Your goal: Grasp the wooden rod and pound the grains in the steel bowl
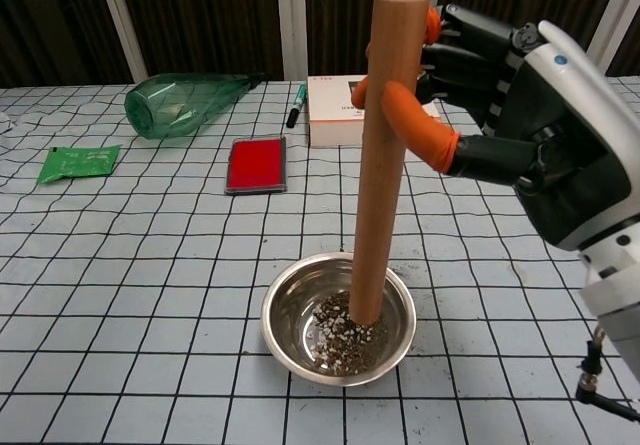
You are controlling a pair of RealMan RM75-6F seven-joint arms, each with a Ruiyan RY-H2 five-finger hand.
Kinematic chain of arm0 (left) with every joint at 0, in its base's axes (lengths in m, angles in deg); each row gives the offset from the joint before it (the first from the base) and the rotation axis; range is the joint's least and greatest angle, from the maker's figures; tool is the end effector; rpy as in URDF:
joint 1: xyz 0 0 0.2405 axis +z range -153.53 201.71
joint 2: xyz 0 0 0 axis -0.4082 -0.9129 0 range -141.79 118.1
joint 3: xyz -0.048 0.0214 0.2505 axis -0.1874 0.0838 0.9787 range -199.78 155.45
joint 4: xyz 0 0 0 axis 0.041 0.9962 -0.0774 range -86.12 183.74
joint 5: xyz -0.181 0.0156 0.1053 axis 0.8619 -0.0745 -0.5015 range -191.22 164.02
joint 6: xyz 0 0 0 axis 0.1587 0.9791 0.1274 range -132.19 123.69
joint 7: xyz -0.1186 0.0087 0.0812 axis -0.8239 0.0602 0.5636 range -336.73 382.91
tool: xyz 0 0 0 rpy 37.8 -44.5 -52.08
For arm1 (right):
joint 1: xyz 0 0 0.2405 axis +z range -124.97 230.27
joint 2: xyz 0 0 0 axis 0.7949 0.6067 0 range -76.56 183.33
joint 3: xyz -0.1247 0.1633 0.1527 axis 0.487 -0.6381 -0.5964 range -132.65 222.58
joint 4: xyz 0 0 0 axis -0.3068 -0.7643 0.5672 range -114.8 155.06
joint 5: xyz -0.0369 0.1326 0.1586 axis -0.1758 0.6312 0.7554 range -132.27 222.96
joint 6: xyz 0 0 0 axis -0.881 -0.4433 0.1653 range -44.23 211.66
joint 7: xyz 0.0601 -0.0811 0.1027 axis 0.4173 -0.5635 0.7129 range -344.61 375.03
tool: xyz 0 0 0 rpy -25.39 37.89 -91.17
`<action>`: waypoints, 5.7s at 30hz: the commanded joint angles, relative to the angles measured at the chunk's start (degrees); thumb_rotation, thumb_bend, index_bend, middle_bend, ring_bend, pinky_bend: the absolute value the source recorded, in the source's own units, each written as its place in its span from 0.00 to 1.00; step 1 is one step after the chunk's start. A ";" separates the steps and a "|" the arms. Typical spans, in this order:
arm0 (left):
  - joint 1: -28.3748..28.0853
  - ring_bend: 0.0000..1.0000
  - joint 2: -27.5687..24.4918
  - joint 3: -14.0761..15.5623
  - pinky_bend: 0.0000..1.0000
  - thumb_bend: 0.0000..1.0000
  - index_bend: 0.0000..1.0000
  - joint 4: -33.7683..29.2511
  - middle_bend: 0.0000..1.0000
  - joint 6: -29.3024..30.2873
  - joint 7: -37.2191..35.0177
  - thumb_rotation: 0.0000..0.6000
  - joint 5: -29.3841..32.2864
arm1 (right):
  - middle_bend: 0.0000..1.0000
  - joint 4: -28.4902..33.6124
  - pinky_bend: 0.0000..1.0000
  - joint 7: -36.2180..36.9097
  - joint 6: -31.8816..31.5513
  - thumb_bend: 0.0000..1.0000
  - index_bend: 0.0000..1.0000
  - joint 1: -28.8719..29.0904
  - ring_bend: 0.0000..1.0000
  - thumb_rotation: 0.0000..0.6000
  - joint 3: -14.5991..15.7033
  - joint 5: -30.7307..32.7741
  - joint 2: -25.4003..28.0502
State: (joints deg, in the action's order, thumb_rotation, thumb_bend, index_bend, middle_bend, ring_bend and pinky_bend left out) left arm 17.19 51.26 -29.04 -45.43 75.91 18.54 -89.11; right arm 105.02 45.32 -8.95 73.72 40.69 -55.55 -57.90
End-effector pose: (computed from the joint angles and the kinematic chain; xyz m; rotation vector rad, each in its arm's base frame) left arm -0.3209 0.2047 0.1697 -1.2179 -1.0456 -0.9247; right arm -0.0930 -0.2031 -0.0298 1.1474 -1.5253 2.2349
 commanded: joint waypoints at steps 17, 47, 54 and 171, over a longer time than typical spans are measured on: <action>-0.11 0.00 0.00 -0.37 0.00 0.02 0.00 0.17 0.00 -0.19 0.32 1.00 0.74 | 0.66 -10.00 0.00 3.84 -0.79 0.52 0.78 -0.15 0.52 1.00 0.30 1.66 -5.63; 0.02 0.00 -0.21 -0.54 0.00 0.02 0.00 -0.09 0.00 -0.17 -0.01 1.00 1.01 | 0.66 -13.68 0.00 7.24 -2.89 0.52 0.79 -1.81 0.52 1.00 1.25 2.42 -6.77; 0.04 0.00 -0.21 -0.56 0.00 0.02 0.00 -0.10 0.00 -0.15 0.01 1.00 1.02 | 0.66 -14.78 0.00 7.73 -3.08 0.52 0.79 -1.97 0.52 1.00 1.66 2.19 -7.02; 0.13 0.00 -0.09 -0.41 0.00 0.02 0.00 -0.70 0.00 0.02 0.44 1.00 0.67 | 0.68 1.91 0.00 -3.32 -4.61 0.52 0.81 -2.28 0.53 1.00 -13.99 7.85 20.48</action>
State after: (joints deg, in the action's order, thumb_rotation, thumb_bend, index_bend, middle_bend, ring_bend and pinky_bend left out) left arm 17.33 51.16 -29.46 -46.12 75.94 18.96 -88.44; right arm 107.34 41.89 -14.28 72.07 27.54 -49.17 -39.05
